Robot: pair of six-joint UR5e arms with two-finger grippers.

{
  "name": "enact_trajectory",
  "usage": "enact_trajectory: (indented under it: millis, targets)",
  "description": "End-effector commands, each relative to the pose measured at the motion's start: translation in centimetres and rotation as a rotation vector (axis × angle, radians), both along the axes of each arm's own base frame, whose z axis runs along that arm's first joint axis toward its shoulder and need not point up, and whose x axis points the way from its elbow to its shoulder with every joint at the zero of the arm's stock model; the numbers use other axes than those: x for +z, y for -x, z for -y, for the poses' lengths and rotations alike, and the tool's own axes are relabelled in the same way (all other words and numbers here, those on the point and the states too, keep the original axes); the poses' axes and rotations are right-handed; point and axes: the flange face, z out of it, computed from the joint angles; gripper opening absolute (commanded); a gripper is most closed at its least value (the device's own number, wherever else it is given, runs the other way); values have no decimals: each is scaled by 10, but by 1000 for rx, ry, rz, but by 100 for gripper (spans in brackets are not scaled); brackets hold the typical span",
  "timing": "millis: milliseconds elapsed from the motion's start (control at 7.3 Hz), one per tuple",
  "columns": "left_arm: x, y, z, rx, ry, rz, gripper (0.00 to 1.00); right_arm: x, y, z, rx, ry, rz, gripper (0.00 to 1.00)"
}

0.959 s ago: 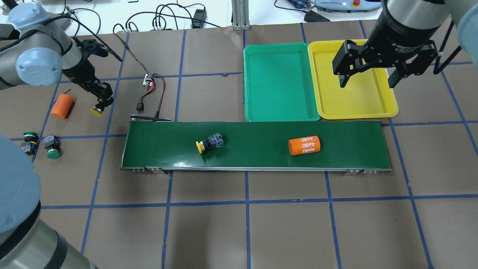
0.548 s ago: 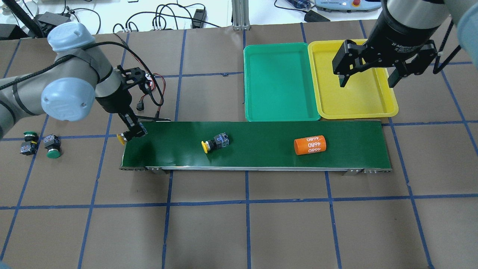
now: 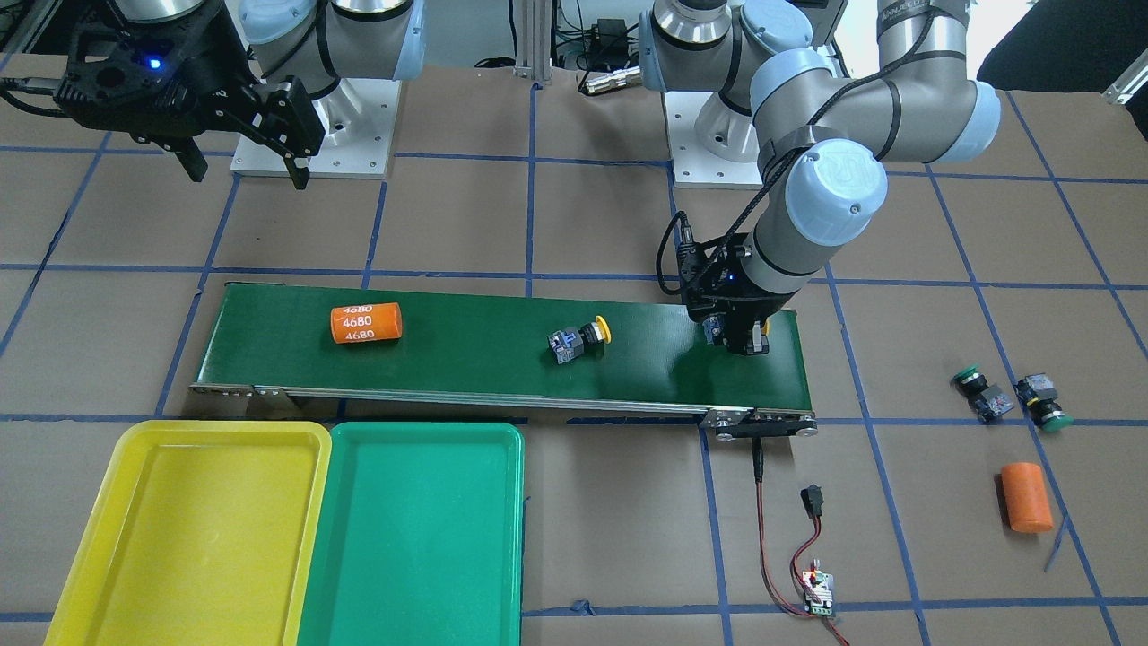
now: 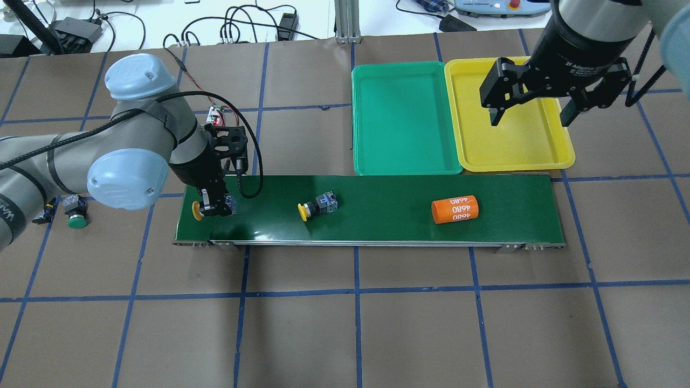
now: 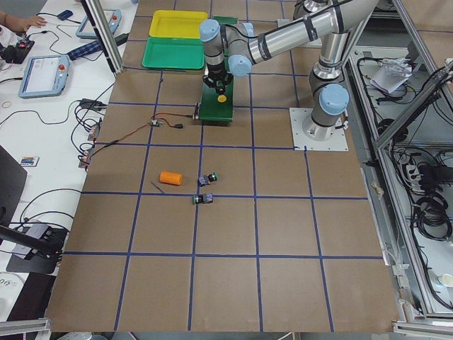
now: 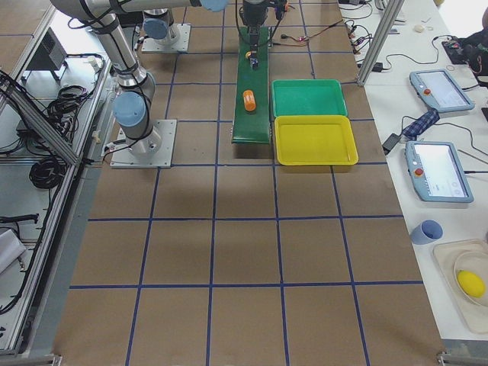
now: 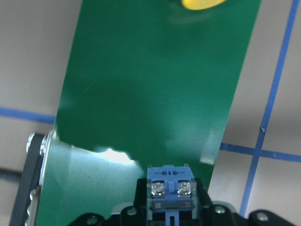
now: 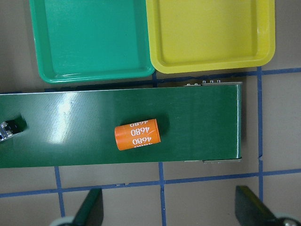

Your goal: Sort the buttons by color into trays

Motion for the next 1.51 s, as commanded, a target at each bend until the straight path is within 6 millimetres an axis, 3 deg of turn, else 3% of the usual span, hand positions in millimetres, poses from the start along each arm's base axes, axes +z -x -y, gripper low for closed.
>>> enact_trajectory:
  millis: [0, 137, 274, 411, 548, 685, 822, 959, 1096, 1370]
  targets:
    - [-15, 2, 4, -33, 41, -6, 34, 0, -2, 2, 11, 10, -9, 100]
    - [-19, 3, 1, -30, 41, -9, 88, -5, -3, 2, 6, -8, 1, 100]
    - [-6, 3, -4, -29, 62, -10, 100, -11, -4, 3, 0, -19, 7, 100]
    - [9, -5, -8, 9, 77, -4, 100, -21, -4, 9, 1, -36, 5, 100]
    - [31, -53, 1, 133, 100, 10, 100, -54, -2, 31, 6, -103, -12, 100]
    - [39, -122, 14, 273, 112, 12, 100, -80, -5, 45, 0, -156, -3, 100]
    - [36, -188, 22, 393, 107, 20, 100, -97, -7, 55, -16, -183, 3, 100]
    - [36, -231, 20, 448, 107, 31, 100, -113, -8, 62, -54, -215, -1, 100]
    - [29, -254, 19, 359, 97, 25, 100, -139, -8, 74, -59, -263, -9, 100]
    - [9, -293, 15, 38, 81, -4, 100, -167, -7, 78, -46, -305, -14, 100]
